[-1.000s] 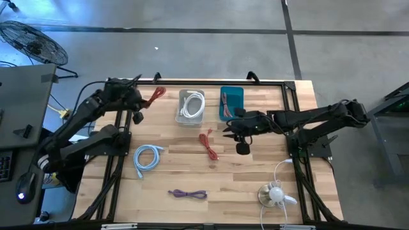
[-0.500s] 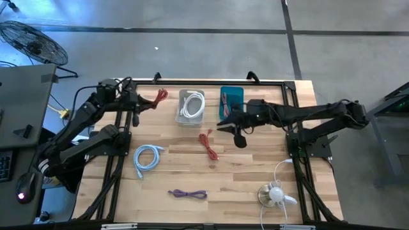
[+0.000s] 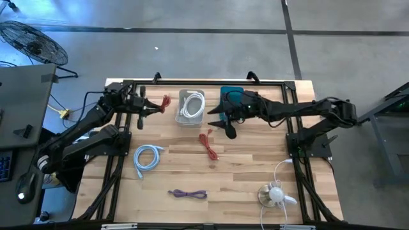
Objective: Pick & Place USB Port
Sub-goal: Put the top orange charger cable into the blue bin
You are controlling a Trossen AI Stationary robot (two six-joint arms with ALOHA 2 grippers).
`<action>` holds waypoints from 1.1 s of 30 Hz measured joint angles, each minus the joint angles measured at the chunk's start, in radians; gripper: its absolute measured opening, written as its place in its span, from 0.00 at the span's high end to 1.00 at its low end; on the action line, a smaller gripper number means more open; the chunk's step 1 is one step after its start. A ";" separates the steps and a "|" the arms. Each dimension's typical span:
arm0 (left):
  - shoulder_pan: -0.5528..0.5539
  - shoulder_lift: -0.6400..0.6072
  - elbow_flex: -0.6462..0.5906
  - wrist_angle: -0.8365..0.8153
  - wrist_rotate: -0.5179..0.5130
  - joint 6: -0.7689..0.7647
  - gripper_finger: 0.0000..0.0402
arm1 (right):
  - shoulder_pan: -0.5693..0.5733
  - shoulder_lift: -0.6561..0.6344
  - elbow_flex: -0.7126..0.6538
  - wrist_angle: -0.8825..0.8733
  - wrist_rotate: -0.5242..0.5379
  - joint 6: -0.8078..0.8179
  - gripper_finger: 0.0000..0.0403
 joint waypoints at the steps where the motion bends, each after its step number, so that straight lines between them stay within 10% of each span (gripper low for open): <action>1: -0.023 0.005 -0.002 0.028 -0.001 -0.007 0.95 | -0.004 0.000 0.000 0.018 0.003 -0.011 0.44; 14: -0.349 0.306 -0.006 0.485 -0.179 -0.015 0.95 | 0.005 0.000 0.000 0.070 0.015 -0.094 0.42; 33: -0.450 0.718 0.147 0.810 -0.170 -0.069 0.95 | 0.045 0.000 0.000 0.069 0.062 -0.165 0.42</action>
